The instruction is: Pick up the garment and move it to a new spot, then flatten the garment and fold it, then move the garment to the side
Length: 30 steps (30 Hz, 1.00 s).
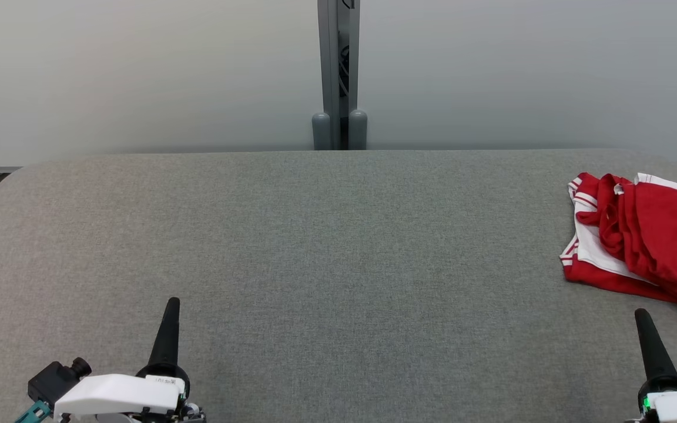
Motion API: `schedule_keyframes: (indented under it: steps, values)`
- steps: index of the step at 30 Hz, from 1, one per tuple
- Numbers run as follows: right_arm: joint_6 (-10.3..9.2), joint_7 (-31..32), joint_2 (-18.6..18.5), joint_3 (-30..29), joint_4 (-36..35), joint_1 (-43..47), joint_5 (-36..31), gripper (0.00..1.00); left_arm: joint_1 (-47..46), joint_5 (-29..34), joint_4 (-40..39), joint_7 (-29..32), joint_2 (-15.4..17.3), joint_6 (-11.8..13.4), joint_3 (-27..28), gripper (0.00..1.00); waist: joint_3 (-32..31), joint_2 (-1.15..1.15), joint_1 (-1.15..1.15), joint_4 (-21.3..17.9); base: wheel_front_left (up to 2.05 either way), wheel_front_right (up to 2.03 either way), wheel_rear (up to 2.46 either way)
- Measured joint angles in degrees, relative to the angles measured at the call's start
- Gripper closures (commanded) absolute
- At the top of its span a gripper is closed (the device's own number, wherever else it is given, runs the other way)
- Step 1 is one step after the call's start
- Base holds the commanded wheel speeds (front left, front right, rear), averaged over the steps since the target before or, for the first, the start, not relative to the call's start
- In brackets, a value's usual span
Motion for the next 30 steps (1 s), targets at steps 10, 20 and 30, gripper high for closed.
schedule_keyframes:
  steps: [10, 20, 30]
  values:
    - [0.00, 1.67, -0.04, -1.32, -0.79, 0.37, 6.04, 1.00, -0.74, -4.35, -0.18, 1.15, 0.03, -0.51, 0.11, 1.00, 0.17, 0.00, 0.00, -0.33, 0.00, 0.00, 0.00]
    - [0.00, 3.01, -0.10, -2.24, -1.82, 0.51, 11.45, 1.00, -1.05, -8.66, -0.29, 2.13, 0.05, -1.25, 0.21, 1.00, 0.33, 0.00, 0.00, -0.66, 0.00, 0.00, 0.00]
    - [0.00, 4.21, -0.14, -3.24, -2.46, 1.23, 16.18, 1.00, -1.84, -12.10, -0.43, 3.15, 0.08, -1.52, 0.30, 1.00, 0.48, 0.00, 0.00, -0.95, 0.00, 0.00, 0.00]
